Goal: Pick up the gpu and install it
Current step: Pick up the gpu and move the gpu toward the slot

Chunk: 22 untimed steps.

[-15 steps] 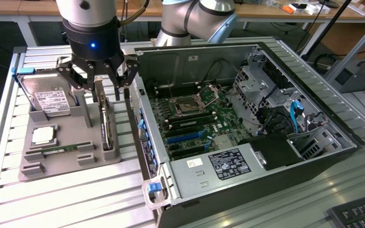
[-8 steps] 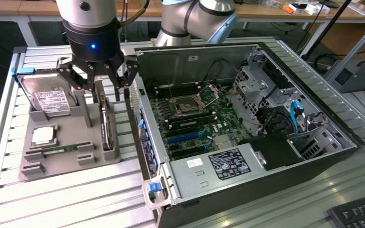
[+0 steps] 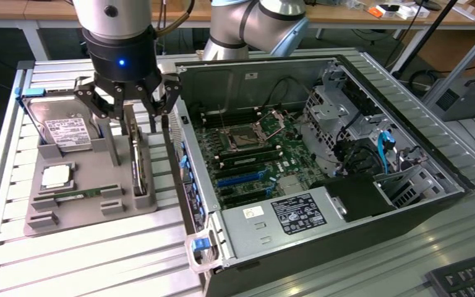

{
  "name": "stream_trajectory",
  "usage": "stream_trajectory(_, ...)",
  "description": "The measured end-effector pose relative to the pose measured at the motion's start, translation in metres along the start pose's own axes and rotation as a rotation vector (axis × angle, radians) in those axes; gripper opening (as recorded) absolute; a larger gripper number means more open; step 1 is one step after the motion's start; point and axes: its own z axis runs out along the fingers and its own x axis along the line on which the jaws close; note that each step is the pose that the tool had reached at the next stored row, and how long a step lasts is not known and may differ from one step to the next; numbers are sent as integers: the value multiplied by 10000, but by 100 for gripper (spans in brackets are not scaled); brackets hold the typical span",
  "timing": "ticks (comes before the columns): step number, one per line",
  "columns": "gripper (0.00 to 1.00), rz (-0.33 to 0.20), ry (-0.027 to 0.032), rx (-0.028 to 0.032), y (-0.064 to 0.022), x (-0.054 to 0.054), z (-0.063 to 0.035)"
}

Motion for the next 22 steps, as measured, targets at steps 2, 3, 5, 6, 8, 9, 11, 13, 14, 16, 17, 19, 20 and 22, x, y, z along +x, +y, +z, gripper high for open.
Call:
stream_trajectory(2, 48, 0, 0, 0, 0, 0, 4)
stream_trajectory(3, 48, 0, 0, 0, -1, 0, 6)
stream_trajectory(5, 48, -1, 0, 0, -1, 0, 11)
stream_trajectory(6, 48, -1, 0, -1, -1, 0, 13)
stream_trajectory(8, 48, -1, 0, -1, -2, 0, 18)
stream_trajectory(9, 48, -1, -1, -1, -2, 0, 20)
stream_trajectory(11, 48, 0, -1, -1, -2, 1, 24)
stream_trajectory(13, 48, -1, 0, 0, -3, 1, 29)
stream_trajectory(14, 48, 0, 0, 0, -3, 1, 30)
stream_trajectory(16, 48, -1, 0, -1, -3, 1, 38)
stream_trajectory(17, 48, -1, -1, -1, -4, 1, 41)
stream_trajectory(19, 48, -1, 0, 0, -4, 1, 45)
stream_trajectory(20, 48, 0, 0, -1, -4, 1, 46)
stream_trajectory(22, 48, 0, 0, -1, -4, 1, 52)
